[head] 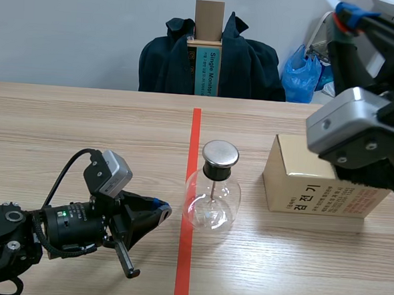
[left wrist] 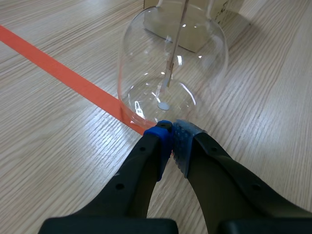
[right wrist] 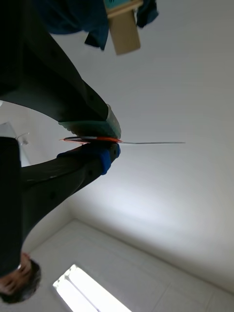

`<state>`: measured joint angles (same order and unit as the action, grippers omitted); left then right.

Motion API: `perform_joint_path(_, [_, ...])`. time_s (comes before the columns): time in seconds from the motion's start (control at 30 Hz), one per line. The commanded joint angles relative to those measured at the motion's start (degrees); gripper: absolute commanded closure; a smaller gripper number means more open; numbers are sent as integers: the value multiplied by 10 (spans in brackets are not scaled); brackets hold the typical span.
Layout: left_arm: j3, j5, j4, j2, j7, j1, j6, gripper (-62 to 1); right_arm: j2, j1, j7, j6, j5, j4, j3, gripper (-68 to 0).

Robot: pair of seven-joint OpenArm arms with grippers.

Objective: Do the electroscope experiment.
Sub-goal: 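Bring the plate to the electroscope and point at the metal foil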

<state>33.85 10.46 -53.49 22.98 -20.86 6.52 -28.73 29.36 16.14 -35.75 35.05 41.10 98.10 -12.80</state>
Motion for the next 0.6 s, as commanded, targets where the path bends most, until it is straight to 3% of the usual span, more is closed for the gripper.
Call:
perform_joint_path(0.0, [-4, 4, -14, -4, -8, 3, 3, -27, 6, 4, -1, -11, 10, 7, 3, -8])
perform_joint_path(0.07, [-4, 4, -14, -5, -8, 3, 12, -27, 6, 13, -12, -24, 12, 0, 3, -8])
perform_joint_path(0.3, [-4, 4, -12, -6, -8, 3, 27, -27, -4, 18, -57, -27, 40, -100, -4, -8])
perform_joint_path(0.5, [-4, 4, -12, -6, -8, 3, 27, -27, -22, 16, -82, 14, 52, -179, -4, -8])
perform_joint_path(0.57, [-4, 4, -12, -6, -8, 3, 27, -27, -24, 13, -80, 16, 52, -195, -4, -8])
